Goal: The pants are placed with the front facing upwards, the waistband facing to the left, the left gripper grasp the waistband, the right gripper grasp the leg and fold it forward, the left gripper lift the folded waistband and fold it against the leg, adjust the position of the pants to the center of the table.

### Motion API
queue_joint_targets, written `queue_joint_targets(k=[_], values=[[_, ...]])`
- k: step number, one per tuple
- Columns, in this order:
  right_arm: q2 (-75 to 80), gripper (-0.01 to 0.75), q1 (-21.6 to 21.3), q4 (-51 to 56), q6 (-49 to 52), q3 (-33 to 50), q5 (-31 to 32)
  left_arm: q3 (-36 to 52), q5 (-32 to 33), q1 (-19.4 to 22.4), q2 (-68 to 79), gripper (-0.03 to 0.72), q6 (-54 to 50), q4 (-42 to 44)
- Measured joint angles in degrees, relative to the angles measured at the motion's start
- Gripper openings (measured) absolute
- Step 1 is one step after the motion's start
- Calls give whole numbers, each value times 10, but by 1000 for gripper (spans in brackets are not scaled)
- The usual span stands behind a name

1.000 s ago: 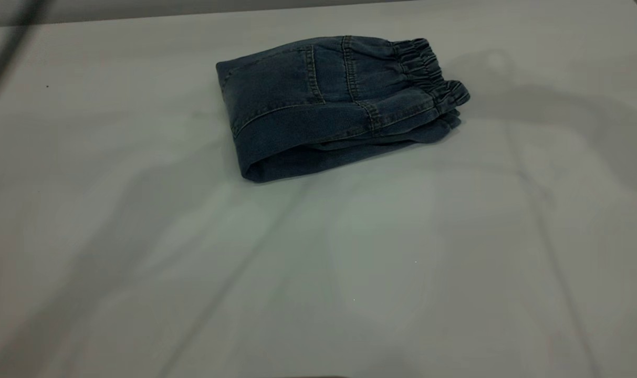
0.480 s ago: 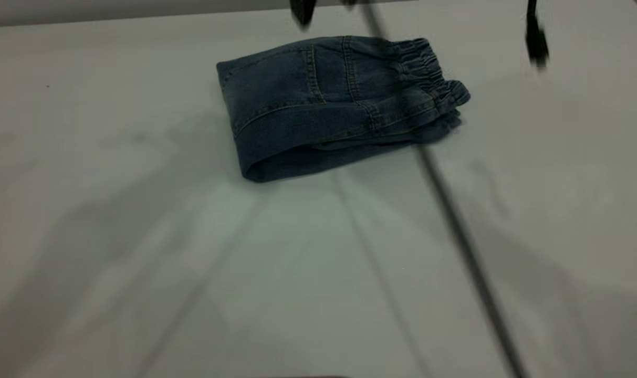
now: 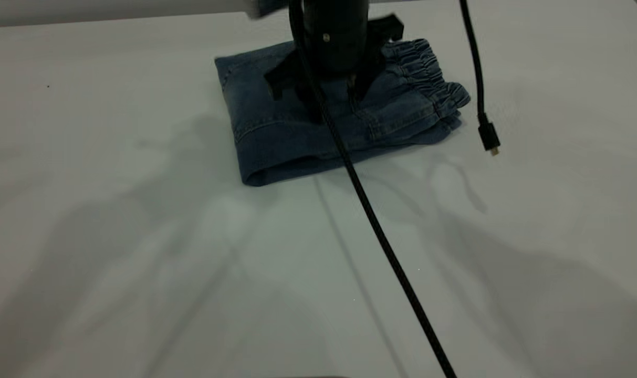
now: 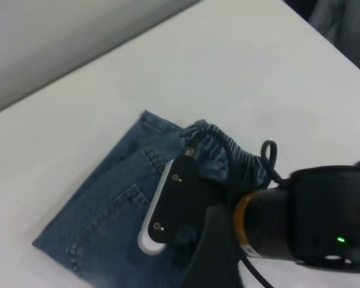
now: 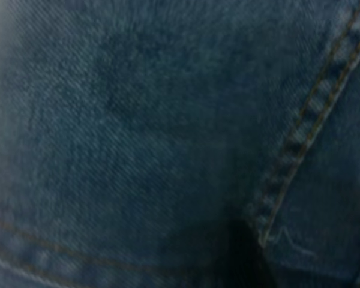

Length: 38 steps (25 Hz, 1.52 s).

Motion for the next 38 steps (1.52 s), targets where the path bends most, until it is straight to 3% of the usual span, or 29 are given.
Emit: queue_joint_targets(k=[8,13,18,26,32,38], values=[[4,385,0,144,62,-4,73,0,27,0,0,580,7,1],[4,385,0,228,181,-4,56,0,37,0,0,580,8,1],[4,385,0,215,192,-8,61,0,51,0,0,580,13,2],[-60,385,0,86,99,-111,230,0,51,0,-25,580,35,11],[-173,385,0,97,-12,-137,249,0,90,0,-117,580,18,69],[-327,385,0,152,-107,-88,255,-1,193,0,-204,580,-52,160]])
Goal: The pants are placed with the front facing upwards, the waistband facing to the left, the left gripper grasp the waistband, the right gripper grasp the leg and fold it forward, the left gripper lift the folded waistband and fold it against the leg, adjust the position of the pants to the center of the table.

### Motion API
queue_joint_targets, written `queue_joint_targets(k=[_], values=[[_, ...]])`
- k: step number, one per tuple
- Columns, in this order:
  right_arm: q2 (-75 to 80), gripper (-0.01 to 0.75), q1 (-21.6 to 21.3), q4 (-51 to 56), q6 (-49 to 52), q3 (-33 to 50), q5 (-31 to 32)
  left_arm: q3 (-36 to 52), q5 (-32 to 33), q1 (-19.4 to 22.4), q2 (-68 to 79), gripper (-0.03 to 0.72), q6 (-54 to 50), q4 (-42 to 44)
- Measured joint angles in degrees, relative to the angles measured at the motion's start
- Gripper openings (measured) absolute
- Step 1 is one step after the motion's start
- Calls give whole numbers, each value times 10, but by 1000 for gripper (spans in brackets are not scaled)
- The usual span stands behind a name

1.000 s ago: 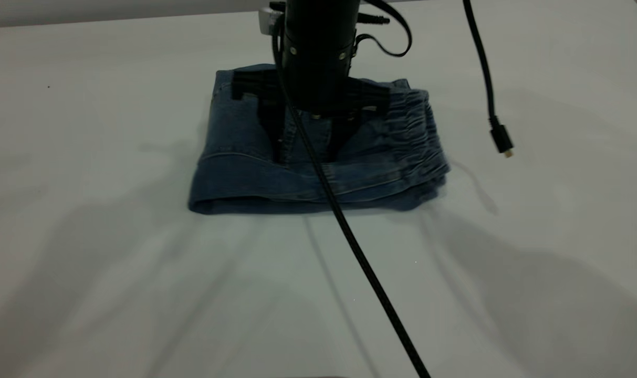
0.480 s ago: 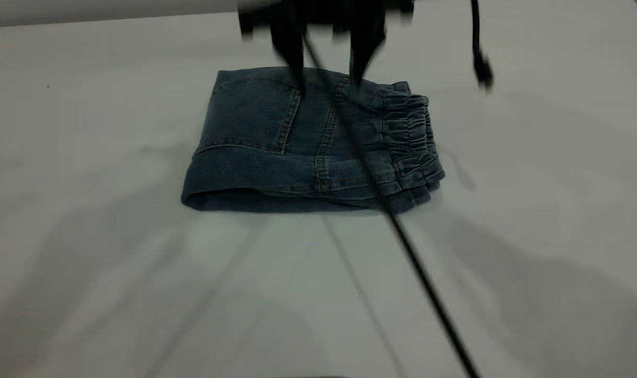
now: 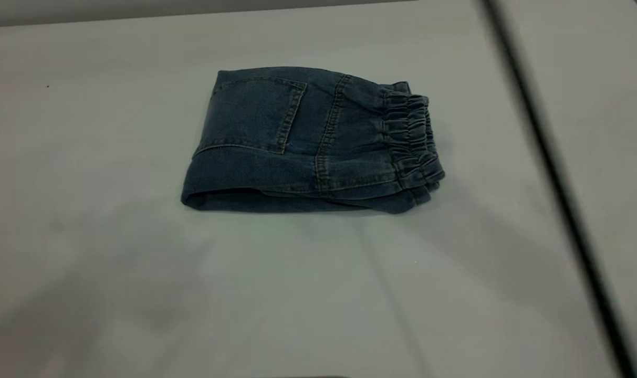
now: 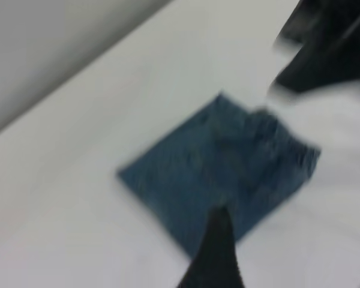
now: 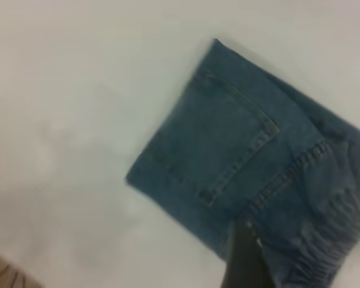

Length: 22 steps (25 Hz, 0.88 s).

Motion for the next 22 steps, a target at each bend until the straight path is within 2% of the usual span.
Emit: queue_joint_targets(k=[3,7,11,17,22], values=[[-97,385,0,1,-32,69,3,0,69,0,-31,580,-33,30],[-229,385,0,-1,-47,190,5,0,69,0,-53,580,-63,39],[-371,385,0,-17,-50,328,7,38,69,0,-66,580,-89,39],[-590,385,0,-31,-53,565,6,185,69,0,-97,580,-101,36],[-753,385,0,-40,-26,751,-55,316,69,0,-133,580,-103,29]])
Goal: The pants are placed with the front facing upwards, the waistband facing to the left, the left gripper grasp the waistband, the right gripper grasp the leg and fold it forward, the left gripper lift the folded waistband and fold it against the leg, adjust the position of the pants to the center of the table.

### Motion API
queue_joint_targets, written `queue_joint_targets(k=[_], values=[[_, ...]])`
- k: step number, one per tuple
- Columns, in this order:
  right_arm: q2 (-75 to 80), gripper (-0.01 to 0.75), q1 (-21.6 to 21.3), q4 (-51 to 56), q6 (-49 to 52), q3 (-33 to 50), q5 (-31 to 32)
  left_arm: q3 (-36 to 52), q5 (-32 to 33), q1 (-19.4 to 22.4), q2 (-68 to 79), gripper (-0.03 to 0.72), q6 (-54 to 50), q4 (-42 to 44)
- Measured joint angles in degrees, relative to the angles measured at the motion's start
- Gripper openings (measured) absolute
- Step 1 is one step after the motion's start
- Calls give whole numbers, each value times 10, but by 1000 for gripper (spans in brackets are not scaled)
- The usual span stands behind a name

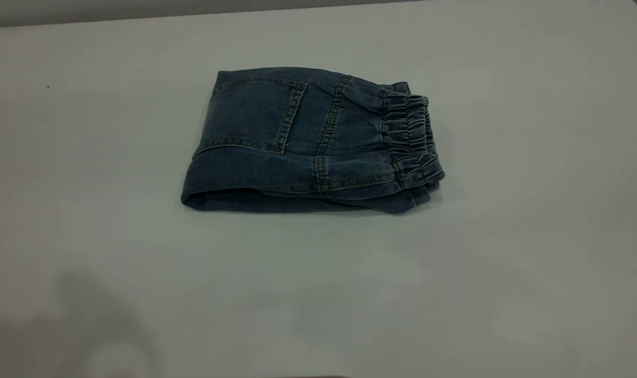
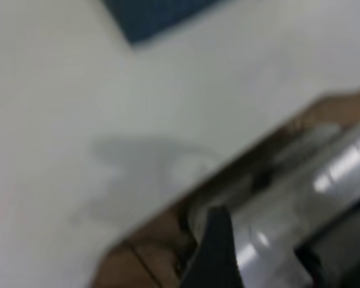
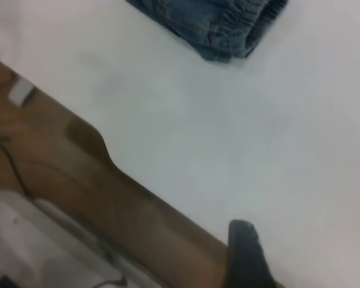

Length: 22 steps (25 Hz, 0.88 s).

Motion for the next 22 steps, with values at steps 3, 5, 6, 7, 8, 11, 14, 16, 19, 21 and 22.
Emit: queue_joint_targets(k=[3,5,6,7,8,11,14,16,19,21,22], values=[[-73,385,0,0,25,85,-23,63,0,0,-26,577,0,1],[-108,385,0,-1,37,122,-23,102,-3,0,-47,571,0,2],[-118,385,0,-1,39,137,-23,117,-5,0,-59,569,0,2],[-126,385,0,-1,40,146,-21,135,-10,0,-72,568,0,4],[-134,385,0,-3,41,152,-20,152,-18,0,-86,564,0,8],[-144,385,0,-12,42,157,-18,195,-41,0,-127,552,0,29],[-145,385,0,-13,42,157,-18,233,-48,0,-170,540,0,50],[-145,385,0,-13,42,157,-18,248,-39,0,-197,536,0,54],[-145,385,0,-13,42,158,-18,249,-39,0,-238,535,0,55],[-145,385,0,-14,42,158,-18,249,-38,0,-261,535,0,55],[-145,385,0,-14,42,159,-18,249,-38,0,-274,535,0,55]])
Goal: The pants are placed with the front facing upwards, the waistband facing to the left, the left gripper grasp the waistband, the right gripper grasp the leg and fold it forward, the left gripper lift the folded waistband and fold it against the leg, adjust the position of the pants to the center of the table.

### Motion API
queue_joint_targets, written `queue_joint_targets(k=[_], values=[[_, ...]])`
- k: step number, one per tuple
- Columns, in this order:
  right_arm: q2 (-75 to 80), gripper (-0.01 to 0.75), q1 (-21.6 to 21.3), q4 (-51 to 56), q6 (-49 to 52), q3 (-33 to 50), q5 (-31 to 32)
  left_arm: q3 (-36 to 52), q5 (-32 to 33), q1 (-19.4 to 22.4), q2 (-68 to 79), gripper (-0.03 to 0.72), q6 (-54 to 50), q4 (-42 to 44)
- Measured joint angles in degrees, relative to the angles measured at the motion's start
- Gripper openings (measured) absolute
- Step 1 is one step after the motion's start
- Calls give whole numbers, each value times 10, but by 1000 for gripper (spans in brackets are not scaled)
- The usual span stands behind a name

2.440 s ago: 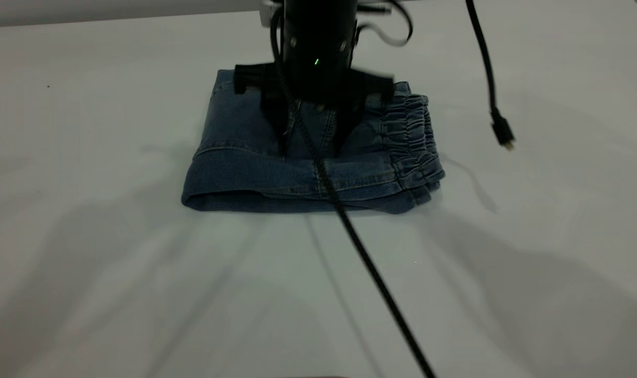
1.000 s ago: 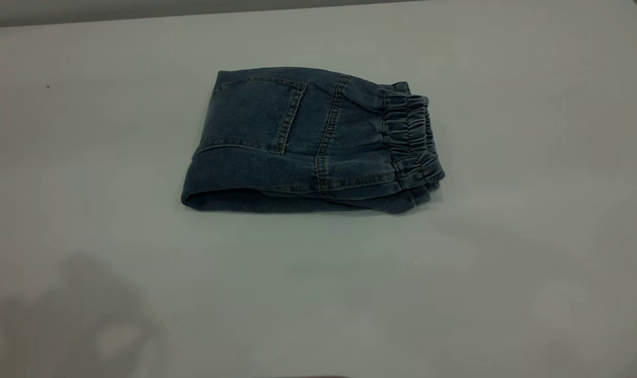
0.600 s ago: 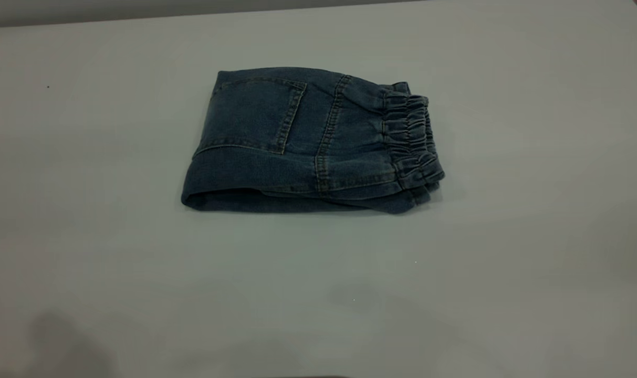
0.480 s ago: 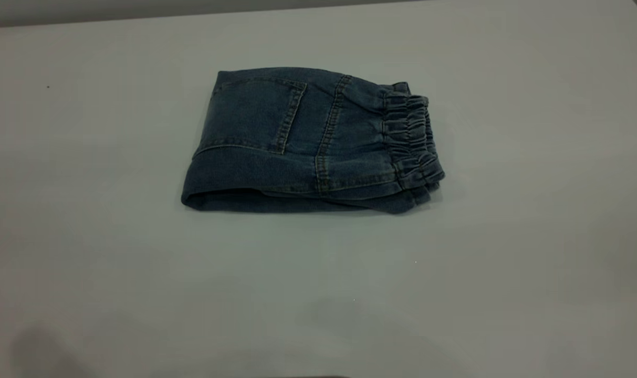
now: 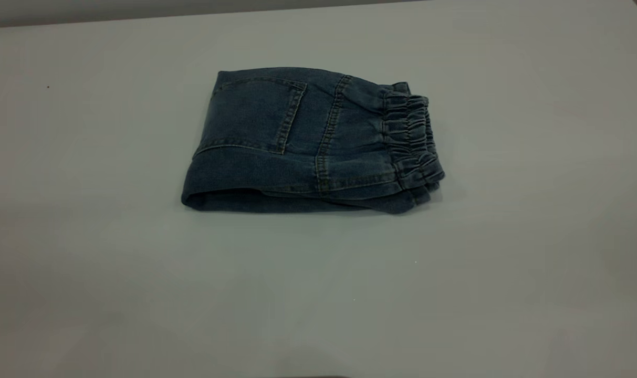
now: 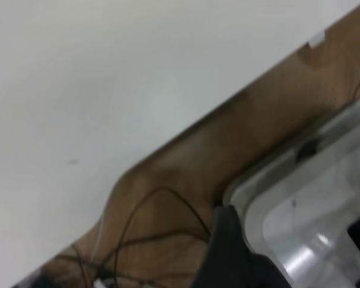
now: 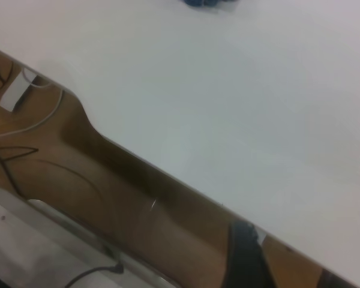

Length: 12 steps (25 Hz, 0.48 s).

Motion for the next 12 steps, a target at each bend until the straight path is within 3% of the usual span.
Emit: queue_joint_targets(k=[8,12], values=[[-4,385,0,0,0,1,0,0,5,0,-84,535,0,0],[-25,385,-50,2,0,2,0,0,7,2,-117,535,0,0]])
